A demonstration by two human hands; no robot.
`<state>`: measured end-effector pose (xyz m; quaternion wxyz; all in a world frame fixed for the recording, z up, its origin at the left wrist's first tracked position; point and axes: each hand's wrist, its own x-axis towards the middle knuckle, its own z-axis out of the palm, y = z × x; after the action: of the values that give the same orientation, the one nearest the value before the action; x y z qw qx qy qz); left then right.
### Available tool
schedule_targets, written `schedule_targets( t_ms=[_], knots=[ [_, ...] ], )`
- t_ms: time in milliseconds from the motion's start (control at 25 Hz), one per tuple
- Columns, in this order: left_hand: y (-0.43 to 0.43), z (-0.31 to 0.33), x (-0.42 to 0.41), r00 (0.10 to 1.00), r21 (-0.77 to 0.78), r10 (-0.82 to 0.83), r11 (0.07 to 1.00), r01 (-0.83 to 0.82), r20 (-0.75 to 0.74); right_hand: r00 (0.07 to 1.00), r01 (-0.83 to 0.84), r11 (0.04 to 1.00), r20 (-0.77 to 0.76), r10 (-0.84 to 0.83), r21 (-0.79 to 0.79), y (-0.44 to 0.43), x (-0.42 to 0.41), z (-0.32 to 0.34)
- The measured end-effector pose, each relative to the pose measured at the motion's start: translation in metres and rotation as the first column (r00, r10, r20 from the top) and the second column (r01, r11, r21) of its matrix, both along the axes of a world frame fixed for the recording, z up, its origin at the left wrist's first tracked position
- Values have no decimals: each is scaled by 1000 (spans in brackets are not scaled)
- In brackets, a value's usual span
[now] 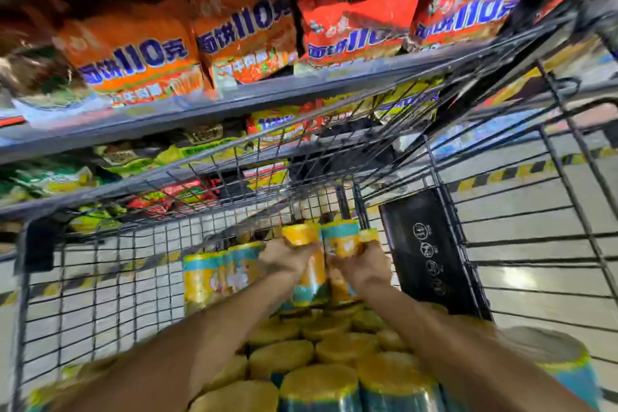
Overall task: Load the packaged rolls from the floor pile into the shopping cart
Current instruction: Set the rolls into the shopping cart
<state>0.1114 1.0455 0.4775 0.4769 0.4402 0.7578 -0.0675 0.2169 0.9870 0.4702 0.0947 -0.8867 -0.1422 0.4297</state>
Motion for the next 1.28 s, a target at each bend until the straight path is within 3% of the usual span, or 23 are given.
schedule_targets(
  t_ms=[160,320,520,760,880,920,1000,1080,1200,1280],
  knots=[
    [-17,3,8,976,7,206,978,-207,76,998,-53,997,15,53,-51,-2,2,0],
    [-36,8,17,994,55,102,994,-99,-38,1000,-10,995,13,12,-97,-7,9,4],
    [-36,3,25,987,90,91,993,-80,-132,995,-83,988,38,88,-128,-8,17,7],
    [-33,-4,19,995,42,68,997,-64,-79,973,-210,967,63,221,-142,-11,21,8],
    [-19,6,19,970,84,-188,976,202,-152,927,-360,925,62,369,-119,-10,16,12],
    [-14,12,17,912,137,-336,917,374,-236,872,-466,876,100,479,-127,-8,15,17],
    [-5,21,10,736,255,-594,694,673,-324,725,-650,751,202,658,-114,-1,17,32],
    [5,36,1,535,261,-766,468,844,-357,628,-737,670,279,726,-86,7,22,52],
    [16,74,-5,321,215,-800,244,946,-506,516,-804,589,398,759,-81,18,35,93],
    [22,108,-8,340,254,-763,235,938,-550,439,-838,538,469,766,-95,25,43,124]
  ],
)
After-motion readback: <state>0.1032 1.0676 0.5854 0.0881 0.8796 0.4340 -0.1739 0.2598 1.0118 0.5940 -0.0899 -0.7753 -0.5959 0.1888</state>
